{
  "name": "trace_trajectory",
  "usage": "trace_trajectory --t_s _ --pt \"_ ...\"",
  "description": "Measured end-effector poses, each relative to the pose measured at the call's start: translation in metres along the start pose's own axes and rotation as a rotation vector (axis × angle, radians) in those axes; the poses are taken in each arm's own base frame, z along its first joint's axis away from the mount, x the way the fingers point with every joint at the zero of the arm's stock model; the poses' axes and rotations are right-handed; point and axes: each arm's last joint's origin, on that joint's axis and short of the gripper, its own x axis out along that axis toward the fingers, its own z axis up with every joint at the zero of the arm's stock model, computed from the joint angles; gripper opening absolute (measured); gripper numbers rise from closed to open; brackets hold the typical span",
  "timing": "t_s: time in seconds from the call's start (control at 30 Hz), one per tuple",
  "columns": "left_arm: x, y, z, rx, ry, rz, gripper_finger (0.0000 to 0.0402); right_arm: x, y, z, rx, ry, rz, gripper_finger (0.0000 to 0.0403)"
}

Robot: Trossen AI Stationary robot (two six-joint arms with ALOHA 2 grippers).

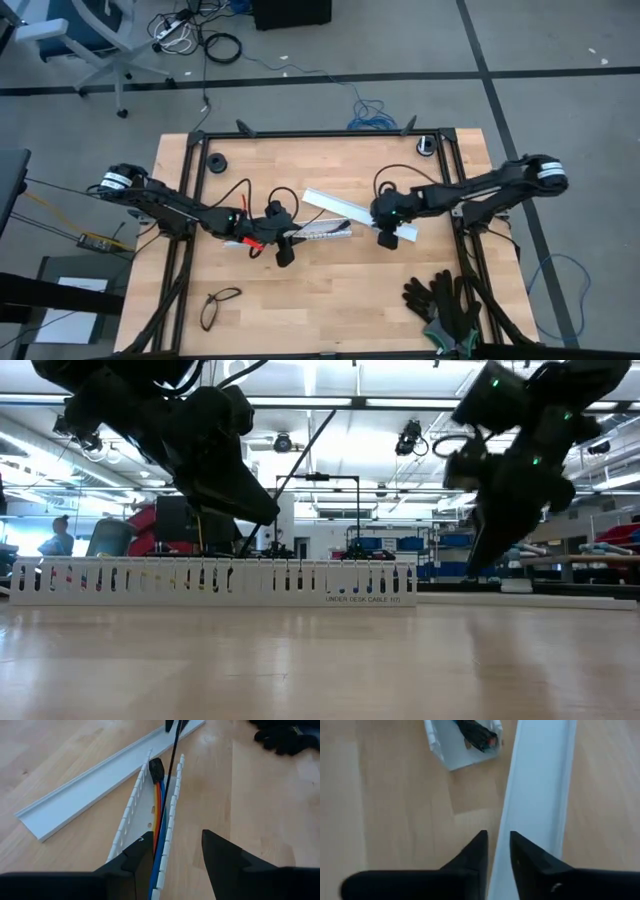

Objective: Ziptie cables
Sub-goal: Close the white cable duct using the cover

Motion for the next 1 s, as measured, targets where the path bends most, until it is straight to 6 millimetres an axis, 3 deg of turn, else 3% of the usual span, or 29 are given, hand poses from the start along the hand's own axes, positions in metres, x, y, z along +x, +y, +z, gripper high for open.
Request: trace_trajectory --t_s 0.17,0.3,0.4,0.5,0.7,1.0 --pt "0.000 0.000 0.000 0.000 -0.002 0.005 0.0142 0.025 -0.001 -0.002 -0.010 0.029 -0.026 0.0112" --pt "0.000 0.000 0.001 -0.001 -0.009 0.011 0.0142 0.042 -0.005 -0.006 -0.009 0.066 -0.078 0.0121" --pt "0.000 0.000 0.001 -0.001 -0.021 0.022 0.0142 0.051 -0.006 -0.009 -0.016 0.085 -0.107 0.0095" --pt "0.000 0.000 0.002 -0.002 -0.026 0.026 0.0142 0.053 -0.006 -0.008 -0.034 0.080 -0.122 0.0025" --pt "0.000 0.001 0.002 -0.004 -0.033 0.035 0.0142 0.036 -0.009 -0.005 -0.035 0.029 -0.174 0.0001" --pt "0.000 0.001 0.002 -0.002 -0.031 0.038 0.0142 -0.012 -0.009 0.016 -0.021 -0.196 -0.187 0.0000"
